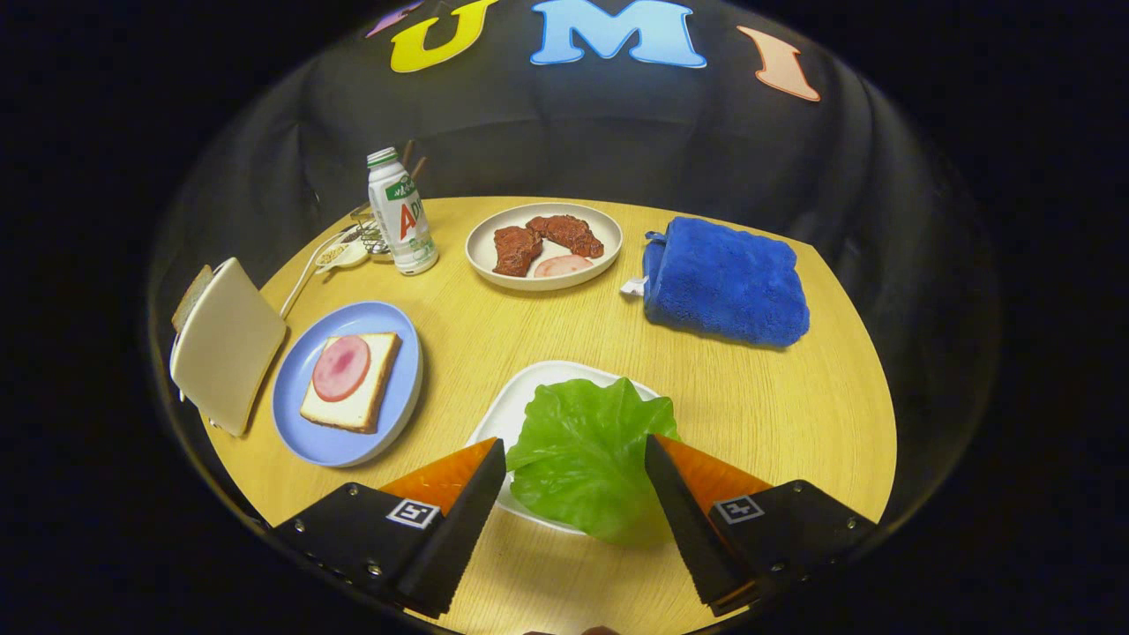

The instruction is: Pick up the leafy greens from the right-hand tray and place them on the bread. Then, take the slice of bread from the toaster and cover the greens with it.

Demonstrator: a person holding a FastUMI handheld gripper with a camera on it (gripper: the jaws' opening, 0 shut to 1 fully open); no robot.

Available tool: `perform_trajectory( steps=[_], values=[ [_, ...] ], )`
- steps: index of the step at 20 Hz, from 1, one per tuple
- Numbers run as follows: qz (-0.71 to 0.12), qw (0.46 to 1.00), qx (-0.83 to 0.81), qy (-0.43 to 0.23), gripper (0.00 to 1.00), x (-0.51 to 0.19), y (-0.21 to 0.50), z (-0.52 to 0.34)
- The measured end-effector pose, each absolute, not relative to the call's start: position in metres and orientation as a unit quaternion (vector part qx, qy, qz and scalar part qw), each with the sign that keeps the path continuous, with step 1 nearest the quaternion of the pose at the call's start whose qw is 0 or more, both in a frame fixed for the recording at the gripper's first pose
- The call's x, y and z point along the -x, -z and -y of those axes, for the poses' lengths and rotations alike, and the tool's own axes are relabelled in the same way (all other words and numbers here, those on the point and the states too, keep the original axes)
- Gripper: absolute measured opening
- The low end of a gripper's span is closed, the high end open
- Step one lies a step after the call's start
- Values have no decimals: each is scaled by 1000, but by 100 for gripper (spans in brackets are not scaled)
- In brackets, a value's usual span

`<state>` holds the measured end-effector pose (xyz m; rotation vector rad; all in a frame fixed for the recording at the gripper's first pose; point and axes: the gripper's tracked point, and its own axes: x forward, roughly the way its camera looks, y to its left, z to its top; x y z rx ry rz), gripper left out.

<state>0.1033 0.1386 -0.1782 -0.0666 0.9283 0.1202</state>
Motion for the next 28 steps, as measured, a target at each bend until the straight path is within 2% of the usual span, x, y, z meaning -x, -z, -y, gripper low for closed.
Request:
perform_trajectory(
  steps=[8,10,11,14,15,16,28],
  values=[
    [-495,867,19,-57,97,-116,219,-135],
    [-492,867,27,-69,90,-116,220,-134],
    [-488,869,25,-74,83,-117,218,-135],
    [-496,866,-8,-65,16,-115,217,-133],
    [-497,865,-9,-64,9,-115,216,-131],
    [-493,867,1,-66,6,-114,212,-129],
    [-457,885,51,-67,5,-128,163,-158]
  ],
)
